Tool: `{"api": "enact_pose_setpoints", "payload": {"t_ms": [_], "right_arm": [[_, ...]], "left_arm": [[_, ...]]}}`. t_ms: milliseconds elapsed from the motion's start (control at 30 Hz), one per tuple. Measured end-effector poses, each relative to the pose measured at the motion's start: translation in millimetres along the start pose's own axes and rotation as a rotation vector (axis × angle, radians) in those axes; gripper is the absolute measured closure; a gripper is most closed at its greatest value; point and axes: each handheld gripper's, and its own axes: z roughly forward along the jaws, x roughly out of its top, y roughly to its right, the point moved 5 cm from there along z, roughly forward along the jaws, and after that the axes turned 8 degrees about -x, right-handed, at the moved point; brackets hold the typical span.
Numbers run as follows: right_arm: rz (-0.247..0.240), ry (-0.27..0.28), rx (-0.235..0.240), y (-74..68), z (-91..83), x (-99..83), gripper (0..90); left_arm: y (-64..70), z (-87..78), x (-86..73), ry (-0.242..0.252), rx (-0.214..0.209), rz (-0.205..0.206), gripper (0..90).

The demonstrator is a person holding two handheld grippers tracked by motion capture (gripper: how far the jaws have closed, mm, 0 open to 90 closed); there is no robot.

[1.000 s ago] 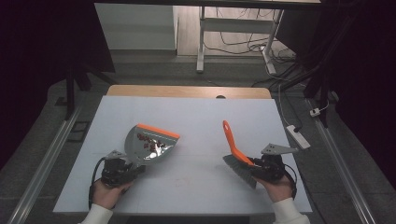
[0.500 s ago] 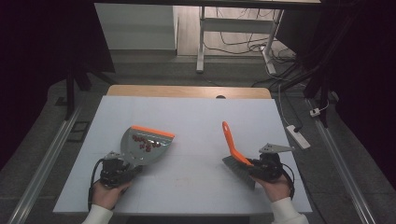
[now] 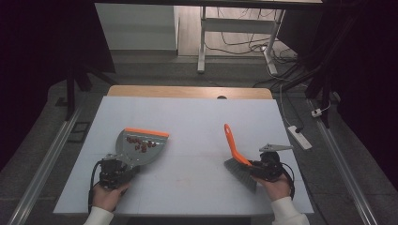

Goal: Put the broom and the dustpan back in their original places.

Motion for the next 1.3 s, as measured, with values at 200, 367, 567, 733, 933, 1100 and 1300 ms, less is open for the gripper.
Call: {"api": "enact_pose_setpoints", "payload": {"t_ms": [200,367,567,733,933,1100,1300], "right_arm": [[0.032,-0.011,-0.017,7.6,3.6,2.2,69.7],[0.047,-0.017,-0.026,14.6,5.0,1.6,68.9],[0.055,-0.028,-0.048,23.8,8.8,-0.9,66.1],[0.037,-0.042,-0.076,26.5,11.7,-1.6,61.6],[0.027,-0.053,-0.093,30.3,15.5,-2.1,58.2],[-0.001,-0.048,-0.128,30.3,16.8,-1.5,53.0],[0.008,-0.051,-0.151,34.2,18.8,-1.5,48.8]], "left_arm": [[-2.5,4.4,0.2,-0.009,0.025,-0.037,61.7],[-2.7,8.3,-0.4,-0.027,0.031,-0.049,61.6],[-1.1,9.2,-0.7,-0.022,0.045,-0.053,61.4],[-0.7,9.2,-0.5,-0.018,0.042,-0.062,61.2],[1.0,9.7,-0.7,-0.018,0.043,-0.066,61.1],[2.9,8.8,-0.7,-0.011,0.02,-0.059,57.9],[7.3,7.9,-1.4,-0.014,-0.002,-0.042,46.1]]}}
